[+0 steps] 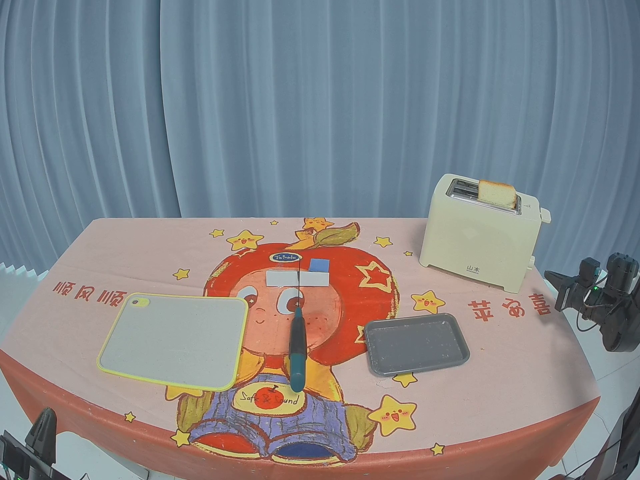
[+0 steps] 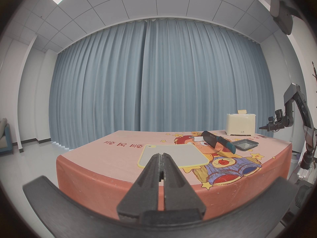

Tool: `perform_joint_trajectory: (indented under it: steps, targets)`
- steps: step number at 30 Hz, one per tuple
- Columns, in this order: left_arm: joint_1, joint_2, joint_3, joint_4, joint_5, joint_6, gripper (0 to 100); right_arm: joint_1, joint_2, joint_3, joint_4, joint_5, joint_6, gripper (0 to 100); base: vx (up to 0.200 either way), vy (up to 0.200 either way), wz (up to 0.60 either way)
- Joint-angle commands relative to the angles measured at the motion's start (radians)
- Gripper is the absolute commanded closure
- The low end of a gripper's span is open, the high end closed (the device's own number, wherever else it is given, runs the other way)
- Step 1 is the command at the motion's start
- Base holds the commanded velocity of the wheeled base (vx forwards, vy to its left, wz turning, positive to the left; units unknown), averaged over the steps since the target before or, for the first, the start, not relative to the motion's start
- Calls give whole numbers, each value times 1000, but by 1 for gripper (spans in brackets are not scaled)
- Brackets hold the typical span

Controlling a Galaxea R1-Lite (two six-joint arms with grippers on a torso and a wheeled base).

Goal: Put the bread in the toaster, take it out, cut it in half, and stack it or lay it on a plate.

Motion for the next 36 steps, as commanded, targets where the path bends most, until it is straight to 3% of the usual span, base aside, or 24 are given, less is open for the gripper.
perform_joint_trajectory:
  steps: [1, 14, 30, 36]
  targets:
    - [0, -16, 18, 1, 0, 0, 100, 4, -7, 0, 0, 0, -1, 100, 0, 0, 0]
    - [0, -16, 18, 1, 0, 0, 100, 2, 21, -15, 3, -37, -1, 100, 0, 0, 0]
    - [0, -16, 18, 1, 0, 0, 100, 25, 79, -52, 26, -40, 9, 100, 0, 0, 0]
    - [0, -16, 18, 1, 0, 0, 100, 59, 103, -58, 10, -78, 41, 100, 0, 0, 0]
